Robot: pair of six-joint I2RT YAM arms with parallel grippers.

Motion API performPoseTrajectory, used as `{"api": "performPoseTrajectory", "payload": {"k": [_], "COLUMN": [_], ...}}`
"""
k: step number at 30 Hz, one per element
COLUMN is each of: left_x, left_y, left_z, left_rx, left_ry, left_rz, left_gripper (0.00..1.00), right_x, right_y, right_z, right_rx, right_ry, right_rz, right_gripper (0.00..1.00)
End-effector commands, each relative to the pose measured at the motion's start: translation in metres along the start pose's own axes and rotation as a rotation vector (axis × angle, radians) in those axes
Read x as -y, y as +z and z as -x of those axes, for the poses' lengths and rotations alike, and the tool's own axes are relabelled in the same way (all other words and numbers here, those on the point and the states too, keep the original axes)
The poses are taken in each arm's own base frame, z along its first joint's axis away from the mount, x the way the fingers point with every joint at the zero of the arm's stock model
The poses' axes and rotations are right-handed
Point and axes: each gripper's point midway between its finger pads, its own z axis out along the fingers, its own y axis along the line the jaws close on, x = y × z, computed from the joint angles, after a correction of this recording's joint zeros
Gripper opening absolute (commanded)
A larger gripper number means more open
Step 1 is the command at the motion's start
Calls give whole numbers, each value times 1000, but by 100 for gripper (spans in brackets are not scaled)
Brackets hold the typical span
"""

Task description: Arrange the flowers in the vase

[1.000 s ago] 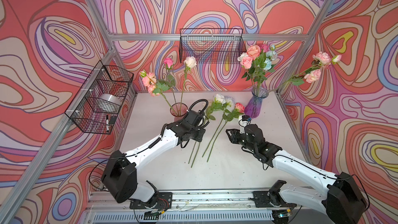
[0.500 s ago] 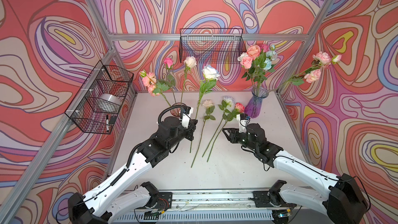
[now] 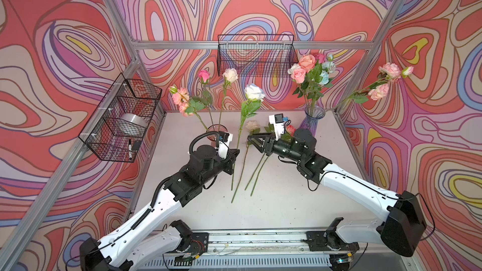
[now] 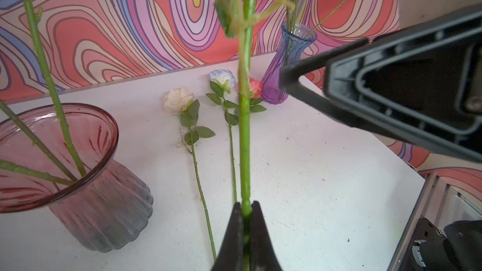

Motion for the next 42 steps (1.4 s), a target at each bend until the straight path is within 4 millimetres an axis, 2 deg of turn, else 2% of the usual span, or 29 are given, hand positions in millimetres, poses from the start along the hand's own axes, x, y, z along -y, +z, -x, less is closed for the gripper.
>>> {"api": "performPoseTrajectory", "payload": {"k": [1,6,16,20,22,23,24,26,27,28,32,37,40,42], "left_x": [2,1,3,3,2,0,-1,-4,-6,-10,-39,-87,-103,-107], "left_y": [-6,-7,-7,-7,-8,-8,-9,-12,-15,-19,-52,-115,-146,-159], "left_z": [0,-1,-4,-4,-5,-5,-4,-4,-2,-2,0,-6,-13,-16], "left_rx": [-7,-13,-11,-10,-10,-8,-6,2,12,16,41,137,185,220], "left_ry": [-34,-47,-50,-50,-48,-50,-52,-56,-59,-59,-71,-160,-190,-209], "left_rz": [-13,-8,-24,-23,-20,-10,-3,12,27,48,215,483,566,582], "left_gripper": [0,0,0,0,0,4,15,45,54,58,59,60,61,61], "right_x": [-18,-25,-21,-24,-24,-25,-27,-30,-31,-32,-32,-29,-31,-30], "right_y": [16,31,44,48,47,47,47,48,49,51,58,72,80,86], "right_z": [-3,-6,-11,-14,-12,-11,-10,-7,-5,-4,16,54,82,97], "right_rx": [-29,-46,-67,-82,-75,-71,-69,-68,-66,-61,-19,87,161,207], "right_ry": [-15,-16,-8,-3,-5,-5,-7,-21,-33,-46,-105,-206,-273,-302], "right_rz": [71,94,70,79,74,74,75,74,69,61,13,-66,-104,-131], "right_gripper": [48,40,9,1,0,0,0,0,0,0,0,0,0,0]}}
